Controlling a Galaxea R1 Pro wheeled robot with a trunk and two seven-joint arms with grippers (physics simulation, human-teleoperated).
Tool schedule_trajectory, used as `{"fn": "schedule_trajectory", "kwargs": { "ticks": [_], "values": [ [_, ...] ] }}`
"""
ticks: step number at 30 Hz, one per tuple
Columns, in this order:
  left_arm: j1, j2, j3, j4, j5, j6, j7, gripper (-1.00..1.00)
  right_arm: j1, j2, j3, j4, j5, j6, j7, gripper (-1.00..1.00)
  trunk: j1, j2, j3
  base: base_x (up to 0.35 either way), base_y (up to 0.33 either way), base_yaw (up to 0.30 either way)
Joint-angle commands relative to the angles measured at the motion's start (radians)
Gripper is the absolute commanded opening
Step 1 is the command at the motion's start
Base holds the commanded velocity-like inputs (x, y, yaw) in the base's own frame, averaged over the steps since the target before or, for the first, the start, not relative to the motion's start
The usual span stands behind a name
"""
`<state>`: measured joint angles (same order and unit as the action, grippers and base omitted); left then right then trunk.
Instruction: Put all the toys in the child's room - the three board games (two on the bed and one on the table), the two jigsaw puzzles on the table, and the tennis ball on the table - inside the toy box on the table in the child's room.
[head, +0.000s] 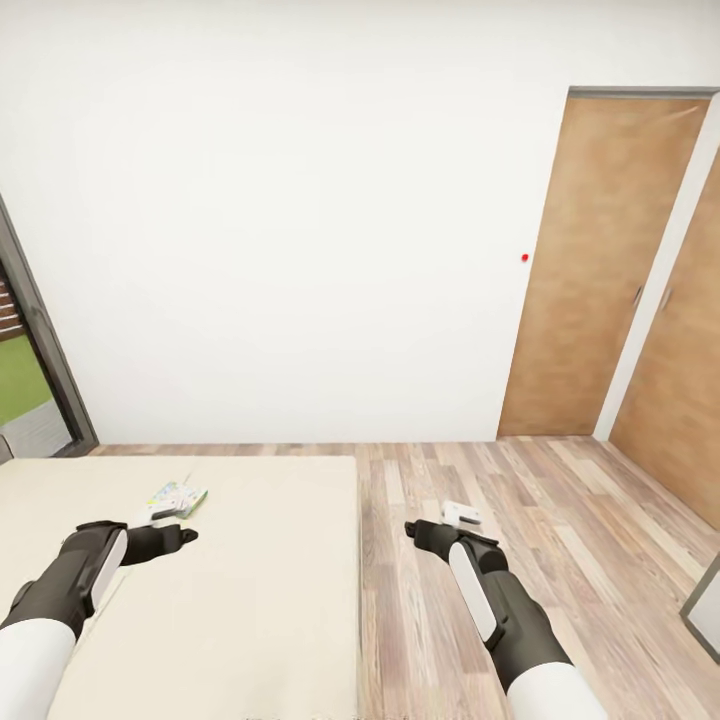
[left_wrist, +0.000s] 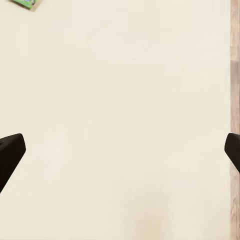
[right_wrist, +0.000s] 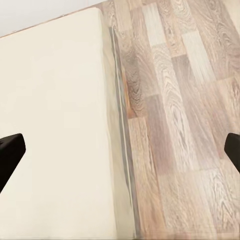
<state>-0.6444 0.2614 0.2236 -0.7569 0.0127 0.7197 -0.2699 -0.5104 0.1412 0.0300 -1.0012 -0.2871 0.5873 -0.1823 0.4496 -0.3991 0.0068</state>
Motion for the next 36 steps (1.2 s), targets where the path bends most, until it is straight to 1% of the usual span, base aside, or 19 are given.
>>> {"fn": "schedule_trajectory", "kwargs": {
  "ticks": [1, 2, 3, 4, 5, 6, 8, 9, 10, 11, 13, 15, 20, 29, 36],
  "values": [
    [0.0, 0.0, 0.008, -0.01, 0.001, 0.008, -0.012, 1.0, -0.001, 0.0, 0.002, -0.002, -0.011, 0.012, -0.009, 1.0, 0.0, -0.001, -0.002, 0.0, 0.0, 0.0],
    [0.001, 0.001, 0.014, -0.021, 0.001, 0.013, -0.023, 1.0, -0.002, 0.0, 0.002, -0.002, -0.011, 0.024, -0.009, 1.0, 0.0, -0.001, -0.004, 0.0, 0.0, 0.0],
    [0.003, 0.005, 0.025, -0.042, 0.0, 0.028, -0.051, 1.0, -0.004, 0.001, 0.002, -0.003, -0.012, 0.055, -0.009, 1.0, 0.0, -0.001, -0.006, 0.0, 0.0, 0.0],
    [0.004, 0.007, 0.03, -0.054, 0.0, 0.038, -0.069, 1.0, -0.006, 0.001, 0.002, -0.003, -0.012, 0.073, -0.009, 1.0, 0.0, -0.001, -0.007, 0.0, 0.0, 0.0],
    [0.005, 0.011, 0.034, -0.065, 0.0, 0.049, -0.089, 1.0, -0.008, 0.001, 0.002, -0.004, -0.012, 0.107, -0.009, 1.0, 0.0, -0.001, -0.009, 0.0, 0.0, 0.0],
    [0.006, 0.02, 0.04, -0.085, -0.001, 0.07, -0.133, 1.0, -0.009, 0.001, 0.001, -0.005, -0.011, 0.123, -0.009, 1.0, 0.0, -0.001, -0.01, 0.0, 0.0, 0.0],
    [0.008, 0.032, 0.044, -0.099, -0.001, 0.085, -0.183, 1.0, -0.01, 0.002, 0.001, -0.006, -0.011, 0.148, -0.009, 1.0, 0.0, -0.001, -0.014, 0.0, 0.0, 0.0],
    [0.009, 0.044, 0.047, -0.109, -0.002, 0.095, -0.238, 1.0, -0.011, 0.002, 0.001, -0.007, -0.011, 0.166, -0.009, 1.0, 0.0, -0.001, -0.015, 0.0, 0.0, 0.0],
    [0.009, 0.05, 0.047, -0.113, -0.003, 0.099, -0.266, 1.0, -0.011, 0.002, 0.001, -0.008, -0.011, 0.172, -0.009, 1.0, 0.0, -0.001, -0.017, 0.0, 0.0, 0.0],
    [0.01, 0.063, 0.049, -0.118, -0.005, 0.104, -0.319, 1.0, -0.012, 0.003, 0.001, -0.008, -0.011, 0.182, -0.009, 1.0, 0.0, -0.001, -0.019, 0.0, 0.0, 0.0],
    [0.01, 0.073, 0.05, -0.121, -0.007, 0.108, -0.368, 1.0, -0.013, 0.003, 0.001, -0.008, -0.011, 0.188, -0.009, 1.0, 0.0, -0.001, -0.022, 0.0, 0.0, 0.0],
    [0.011, 0.088, 0.05, -0.124, -0.009, 0.111, -0.435, 1.0, -0.014, 0.004, 0.001, -0.008, -0.012, 0.194, -0.009, 1.0, 0.0, -0.001, -0.025, 0.0, 0.0, 0.0],
    [0.011, 0.099, 0.051, -0.126, -0.011, 0.113, -0.476, 1.0, -0.014, 0.004, 0.001, -0.007, -0.012, 0.196, -0.008, 1.0, 0.0, -0.001, -0.033, 0.0, 0.004, 0.0],
    [0.011, 0.102, 0.051, -0.127, -0.011, 0.113, -0.486, 1.0, -0.014, 0.003, 0.0, -0.009, -0.011, 0.191, -0.006, 1.0, 0.0, -0.001, -0.048, 0.0, 0.048, 0.0],
    [0.011, 0.102, 0.051, -0.127, -0.011, 0.113, -0.486, 1.0, -0.013, 0.005, 0.003, -0.01, -0.011, 0.185, -0.007, 1.0, 0.0, -0.001, -0.051, 0.0, 0.007, 0.0]
  ]
}}
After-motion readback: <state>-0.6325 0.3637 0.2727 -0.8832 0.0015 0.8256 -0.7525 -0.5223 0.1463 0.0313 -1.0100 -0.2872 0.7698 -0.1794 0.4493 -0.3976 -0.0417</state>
